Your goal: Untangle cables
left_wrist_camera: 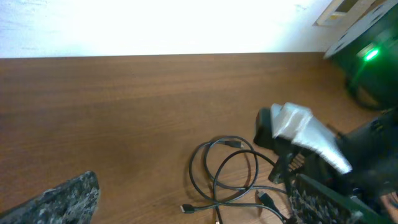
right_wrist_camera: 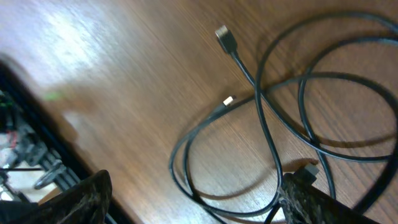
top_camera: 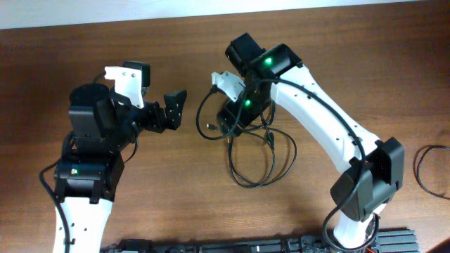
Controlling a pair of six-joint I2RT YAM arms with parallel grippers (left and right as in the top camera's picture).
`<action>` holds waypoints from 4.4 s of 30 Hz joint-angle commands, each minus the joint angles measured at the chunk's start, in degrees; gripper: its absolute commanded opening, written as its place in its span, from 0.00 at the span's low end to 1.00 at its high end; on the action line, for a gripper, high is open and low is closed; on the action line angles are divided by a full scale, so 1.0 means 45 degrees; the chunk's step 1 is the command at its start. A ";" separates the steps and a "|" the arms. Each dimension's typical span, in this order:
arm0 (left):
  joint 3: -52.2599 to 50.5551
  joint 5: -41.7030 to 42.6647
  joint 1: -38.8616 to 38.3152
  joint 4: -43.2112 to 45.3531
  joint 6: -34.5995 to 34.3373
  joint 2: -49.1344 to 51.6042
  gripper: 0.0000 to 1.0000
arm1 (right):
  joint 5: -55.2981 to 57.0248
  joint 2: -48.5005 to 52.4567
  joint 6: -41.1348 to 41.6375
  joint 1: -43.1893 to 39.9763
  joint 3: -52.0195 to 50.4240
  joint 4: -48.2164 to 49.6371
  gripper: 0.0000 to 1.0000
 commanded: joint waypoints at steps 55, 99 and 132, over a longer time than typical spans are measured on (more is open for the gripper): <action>0.0000 -0.0092 0.0049 0.0019 -0.0068 -0.0078 0.99 | 0.0801 0.0019 -0.0452 -0.1088 -0.7028 0.5863 0.58; 0.0000 -0.0092 0.0049 0.0019 -0.0068 -0.0078 0.99 | 0.0996 0.0015 0.0563 -0.1098 0.7019 -0.2710 0.04; 0.0000 -0.0092 0.0049 0.0019 -0.0068 -0.0078 0.99 | 0.4017 0.0015 0.0554 -0.1103 1.6597 0.6246 0.04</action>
